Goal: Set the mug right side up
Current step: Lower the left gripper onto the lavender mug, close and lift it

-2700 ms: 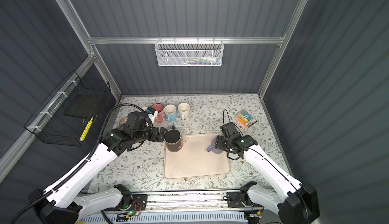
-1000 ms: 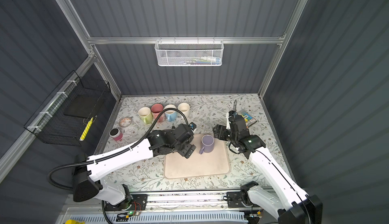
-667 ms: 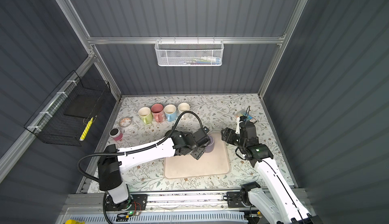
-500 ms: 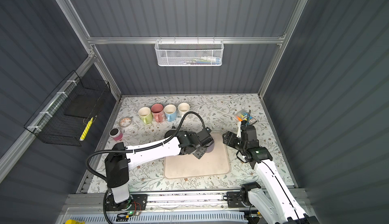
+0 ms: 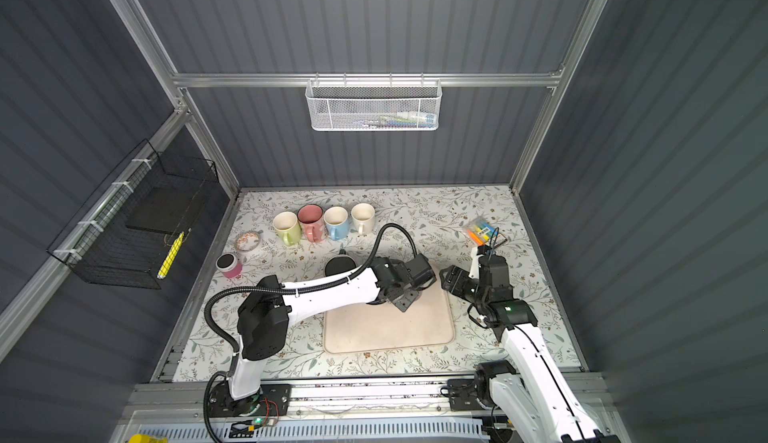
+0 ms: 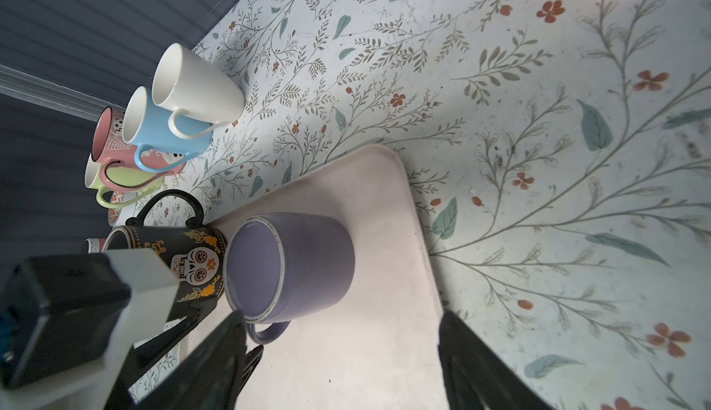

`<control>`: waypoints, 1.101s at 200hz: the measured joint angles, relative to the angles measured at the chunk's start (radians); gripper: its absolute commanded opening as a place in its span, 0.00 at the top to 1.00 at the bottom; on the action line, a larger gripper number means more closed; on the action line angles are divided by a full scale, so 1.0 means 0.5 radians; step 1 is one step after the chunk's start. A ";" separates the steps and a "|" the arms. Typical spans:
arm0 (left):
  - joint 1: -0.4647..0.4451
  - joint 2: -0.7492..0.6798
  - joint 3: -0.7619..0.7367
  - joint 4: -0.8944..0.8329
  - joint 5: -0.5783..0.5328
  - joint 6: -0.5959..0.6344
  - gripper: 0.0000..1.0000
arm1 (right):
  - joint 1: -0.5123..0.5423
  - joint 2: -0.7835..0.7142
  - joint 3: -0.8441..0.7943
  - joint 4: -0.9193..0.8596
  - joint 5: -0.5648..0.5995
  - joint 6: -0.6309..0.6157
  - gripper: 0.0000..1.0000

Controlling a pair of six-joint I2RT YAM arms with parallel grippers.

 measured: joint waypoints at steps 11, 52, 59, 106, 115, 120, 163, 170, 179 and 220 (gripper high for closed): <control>0.003 0.019 0.001 -0.006 0.011 -0.013 0.43 | -0.005 -0.005 -0.001 0.011 -0.012 -0.001 0.22; 0.039 0.042 0.001 -0.016 0.075 -0.045 0.51 | -0.019 -0.010 -0.002 0.070 -0.047 0.000 0.22; 0.049 0.042 0.001 -0.012 0.089 -0.050 0.53 | -0.020 -0.010 -0.002 0.074 -0.054 0.000 0.22; 0.127 0.052 0.001 0.025 0.198 -0.068 0.62 | -0.031 -0.010 -0.003 0.088 -0.079 0.000 0.22; 0.138 0.058 0.001 0.034 0.220 -0.067 0.63 | -0.031 -0.010 -0.005 0.089 -0.080 0.000 0.22; 0.143 0.062 0.001 0.039 0.230 -0.067 0.64 | -0.031 -0.010 -0.006 0.092 -0.080 0.000 0.22; 0.175 0.092 0.001 0.071 0.313 -0.068 0.69 | -0.040 -0.009 -0.011 0.100 -0.082 0.000 0.22; 0.182 0.097 0.001 0.074 0.323 -0.068 0.70 | -0.040 -0.008 -0.011 0.100 -0.082 0.000 0.22; 0.184 0.103 0.001 0.075 0.335 -0.068 0.70 | -0.041 -0.006 -0.011 0.100 -0.086 0.000 0.22; 0.193 0.118 0.003 0.080 0.357 -0.067 0.76 | -0.042 -0.005 -0.011 0.101 -0.103 0.000 0.22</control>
